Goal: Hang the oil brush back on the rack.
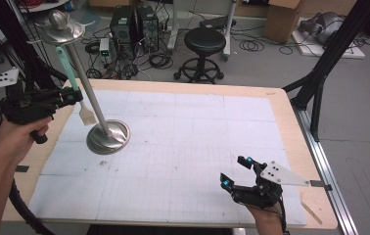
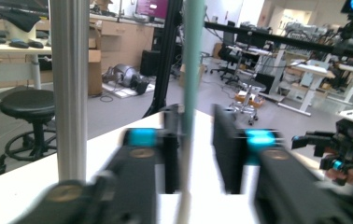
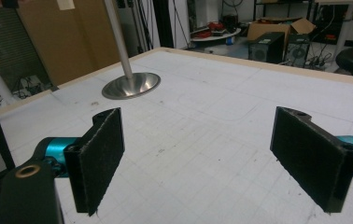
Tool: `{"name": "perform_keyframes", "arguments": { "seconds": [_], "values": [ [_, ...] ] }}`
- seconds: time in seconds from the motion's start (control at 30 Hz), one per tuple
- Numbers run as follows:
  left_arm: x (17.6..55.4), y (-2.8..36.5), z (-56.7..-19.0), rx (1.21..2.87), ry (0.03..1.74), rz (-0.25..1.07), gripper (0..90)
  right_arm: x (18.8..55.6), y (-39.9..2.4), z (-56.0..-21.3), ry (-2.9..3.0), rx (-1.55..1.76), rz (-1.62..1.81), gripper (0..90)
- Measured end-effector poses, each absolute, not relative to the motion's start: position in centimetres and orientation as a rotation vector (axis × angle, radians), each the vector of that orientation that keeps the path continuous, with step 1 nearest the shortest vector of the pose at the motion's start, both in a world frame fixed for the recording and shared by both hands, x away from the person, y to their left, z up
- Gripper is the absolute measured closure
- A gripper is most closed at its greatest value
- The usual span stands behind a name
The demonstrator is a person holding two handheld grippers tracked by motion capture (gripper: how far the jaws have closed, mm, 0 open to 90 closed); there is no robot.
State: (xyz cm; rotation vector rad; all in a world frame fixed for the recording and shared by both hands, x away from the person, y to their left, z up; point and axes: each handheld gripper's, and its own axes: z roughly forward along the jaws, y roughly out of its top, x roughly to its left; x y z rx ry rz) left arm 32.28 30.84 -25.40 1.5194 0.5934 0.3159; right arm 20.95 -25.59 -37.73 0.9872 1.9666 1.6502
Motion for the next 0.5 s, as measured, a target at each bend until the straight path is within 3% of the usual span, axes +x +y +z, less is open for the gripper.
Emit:
{"name": "perform_keyframes", "arguments": {
  "seconds": [0.23, 0.5],
  "values": [
    [30.3, 32.4, -28.5, 1.443, 0.693, 0.486, 39.0, 20.8, -26.4, -37.8, 1.933, 1.011, 1.643, 16.3],
    [28.1, 32.2, -32.9, 1.422, 0.738, 0.487, 29.6, 20.6, -27.6, -38.0, 1.893, 1.064, 1.593, 16.4]
  ]
}}
